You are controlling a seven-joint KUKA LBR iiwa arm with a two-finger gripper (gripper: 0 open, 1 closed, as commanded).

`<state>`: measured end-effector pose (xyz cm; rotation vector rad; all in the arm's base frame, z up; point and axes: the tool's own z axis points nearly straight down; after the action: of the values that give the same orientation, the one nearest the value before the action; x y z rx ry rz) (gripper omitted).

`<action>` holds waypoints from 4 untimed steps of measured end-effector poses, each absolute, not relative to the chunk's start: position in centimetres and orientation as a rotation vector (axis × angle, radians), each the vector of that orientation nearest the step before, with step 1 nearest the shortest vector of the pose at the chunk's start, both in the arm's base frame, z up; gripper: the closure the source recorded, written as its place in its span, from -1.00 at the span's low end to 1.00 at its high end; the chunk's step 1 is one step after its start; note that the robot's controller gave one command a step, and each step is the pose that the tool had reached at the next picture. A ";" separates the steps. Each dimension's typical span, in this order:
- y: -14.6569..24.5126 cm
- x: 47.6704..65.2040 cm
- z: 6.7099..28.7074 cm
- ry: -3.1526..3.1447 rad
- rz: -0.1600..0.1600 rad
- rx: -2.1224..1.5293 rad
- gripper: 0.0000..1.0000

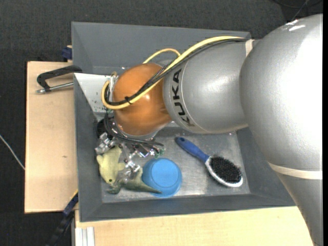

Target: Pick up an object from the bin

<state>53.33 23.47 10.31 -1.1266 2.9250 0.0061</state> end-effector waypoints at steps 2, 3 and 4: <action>23.2 55.1 10.0 2.686 0.010 -1.615 -1.00; 23.5 55.1 9.9 2.578 0.018 -1.787 -1.00; 22.6 55.1 9.9 2.596 -0.002 -1.798 1.00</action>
Offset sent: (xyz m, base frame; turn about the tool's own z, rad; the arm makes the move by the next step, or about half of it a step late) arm 0.0164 -0.0124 -0.0031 -0.2513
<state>55.15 22.59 9.86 -1.7980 2.5963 -0.0022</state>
